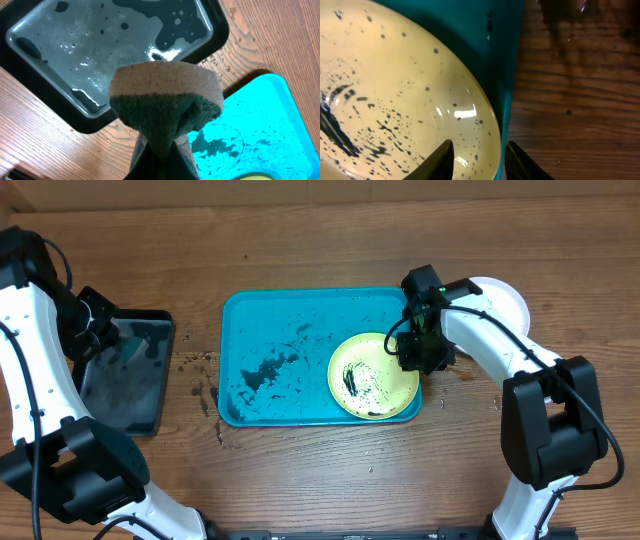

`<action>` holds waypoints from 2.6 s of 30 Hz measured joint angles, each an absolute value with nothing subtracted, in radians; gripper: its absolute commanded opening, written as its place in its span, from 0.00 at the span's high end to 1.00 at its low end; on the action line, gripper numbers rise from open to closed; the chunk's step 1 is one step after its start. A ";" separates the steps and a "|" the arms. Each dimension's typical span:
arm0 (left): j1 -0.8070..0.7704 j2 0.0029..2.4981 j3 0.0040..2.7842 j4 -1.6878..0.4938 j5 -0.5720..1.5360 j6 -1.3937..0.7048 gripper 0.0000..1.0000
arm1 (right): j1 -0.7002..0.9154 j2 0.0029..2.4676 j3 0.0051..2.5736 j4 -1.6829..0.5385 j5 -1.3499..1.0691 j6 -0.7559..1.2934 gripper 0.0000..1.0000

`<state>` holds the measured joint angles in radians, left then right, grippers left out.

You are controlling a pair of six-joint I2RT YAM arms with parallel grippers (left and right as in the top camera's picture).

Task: Clean dirty plates on tray and stack at the side
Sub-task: 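Reach the right gripper to the yellow plate rim and grip it, then pull the yellow plate toward tray center and bring the sponge over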

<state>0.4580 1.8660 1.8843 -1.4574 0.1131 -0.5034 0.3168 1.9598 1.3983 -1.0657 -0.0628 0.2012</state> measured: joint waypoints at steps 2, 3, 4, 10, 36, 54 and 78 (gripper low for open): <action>0.458 1.866 1.884 -1.457 0.113 -0.503 0.96 | 0.317 1.960 1.398 -1.060 -0.060 0.202 0.65; 0.458 1.866 1.884 -1.457 0.113 -0.503 0.96 | 0.317 1.960 1.398 -1.060 -0.057 0.203 0.65; 0.458 1.866 1.884 -1.457 0.113 -0.503 0.96 | 0.317 1.960 1.398 -1.059 -0.053 0.204 0.65; 0.458 1.866 1.884 -1.457 0.113 -0.503 0.96 | 0.316 1.960 1.398 -1.063 -0.047 0.206 0.65; 0.458 1.866 1.884 -1.459 0.120 -0.503 0.96 | 0.316 1.960 1.348 -1.053 -0.082 0.206 0.67; 0.458 1.866 1.884 -1.459 0.120 -0.503 0.96 | 0.317 1.960 1.348 -1.002 -0.187 0.209 0.79; 0.276 1.866 1.884 -1.438 0.229 -0.459 0.96 | 0.355 2.035 1.301 -0.622 -0.546 0.397 0.96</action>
<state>0.2760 1.8660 1.8843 -1.4380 0.2295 -0.4587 0.3546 2.0350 1.3006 -0.6224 -0.5461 0.3973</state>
